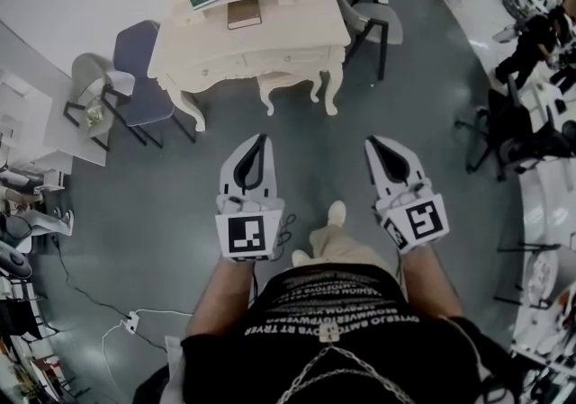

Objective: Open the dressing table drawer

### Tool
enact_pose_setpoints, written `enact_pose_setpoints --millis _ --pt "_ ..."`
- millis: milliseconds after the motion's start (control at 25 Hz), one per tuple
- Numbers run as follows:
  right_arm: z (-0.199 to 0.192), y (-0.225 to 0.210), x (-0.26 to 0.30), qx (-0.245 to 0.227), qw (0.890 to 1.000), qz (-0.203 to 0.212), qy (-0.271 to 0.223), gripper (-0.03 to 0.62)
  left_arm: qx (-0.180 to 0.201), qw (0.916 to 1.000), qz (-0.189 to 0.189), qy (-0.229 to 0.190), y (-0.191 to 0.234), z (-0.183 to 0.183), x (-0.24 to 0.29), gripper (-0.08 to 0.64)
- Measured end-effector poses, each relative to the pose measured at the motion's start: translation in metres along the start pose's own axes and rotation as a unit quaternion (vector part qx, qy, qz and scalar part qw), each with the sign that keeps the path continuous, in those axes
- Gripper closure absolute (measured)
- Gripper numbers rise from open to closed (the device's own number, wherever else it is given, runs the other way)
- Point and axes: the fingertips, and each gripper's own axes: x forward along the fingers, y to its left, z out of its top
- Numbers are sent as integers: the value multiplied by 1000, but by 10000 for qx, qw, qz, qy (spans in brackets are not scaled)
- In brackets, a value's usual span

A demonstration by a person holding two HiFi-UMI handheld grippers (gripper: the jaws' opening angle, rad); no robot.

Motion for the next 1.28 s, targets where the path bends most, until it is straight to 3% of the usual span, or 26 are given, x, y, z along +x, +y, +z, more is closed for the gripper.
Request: enact_pose_setpoints --millis 640,960,1200,1280 --pt "-5 -93 93 43 9992 373 113 602 -184 9992 344 90 20 -1 127 558" --pt "0 -137 118 209 9982 557 48 603 -539 9976 432 27 12 13 177 558" --pt "-11 -175 135 47 9975 689 111 603 -173 9983 548 32 7 12 209 558" --pt "-10 -183 141 71 9971 752 63 601 -279 9975 645 12 6 15 217 558"
